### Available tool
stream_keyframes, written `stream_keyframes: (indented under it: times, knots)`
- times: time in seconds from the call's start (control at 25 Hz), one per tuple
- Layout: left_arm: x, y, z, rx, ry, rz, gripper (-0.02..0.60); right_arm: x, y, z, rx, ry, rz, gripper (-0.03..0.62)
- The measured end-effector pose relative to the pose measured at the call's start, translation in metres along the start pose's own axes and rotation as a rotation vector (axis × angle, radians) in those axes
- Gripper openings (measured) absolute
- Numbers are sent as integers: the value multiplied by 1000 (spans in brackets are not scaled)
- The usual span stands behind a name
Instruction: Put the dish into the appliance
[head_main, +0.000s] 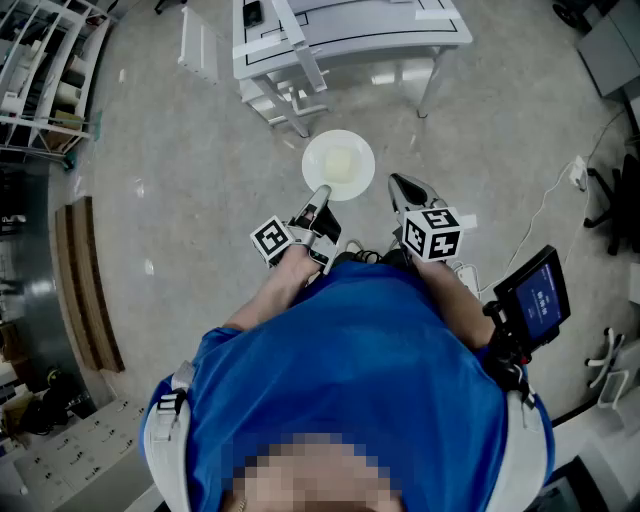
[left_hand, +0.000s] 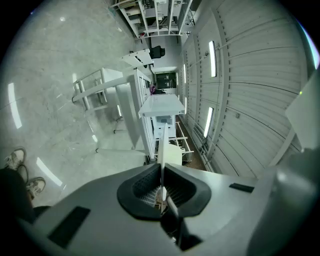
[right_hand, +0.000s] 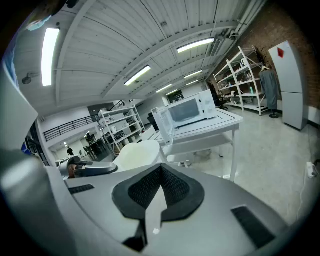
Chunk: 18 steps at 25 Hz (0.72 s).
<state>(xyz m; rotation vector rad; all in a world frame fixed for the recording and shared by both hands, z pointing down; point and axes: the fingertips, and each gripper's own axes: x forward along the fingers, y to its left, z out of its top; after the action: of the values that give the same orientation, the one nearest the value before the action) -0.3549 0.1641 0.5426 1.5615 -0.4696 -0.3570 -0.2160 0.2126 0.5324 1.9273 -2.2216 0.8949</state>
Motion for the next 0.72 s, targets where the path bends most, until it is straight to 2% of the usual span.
stream_keyframes:
  times: [0.72]
  knots:
    - [-5,1,4,-11,31,-3,18,-2,9,0,10,-21,-35,2]
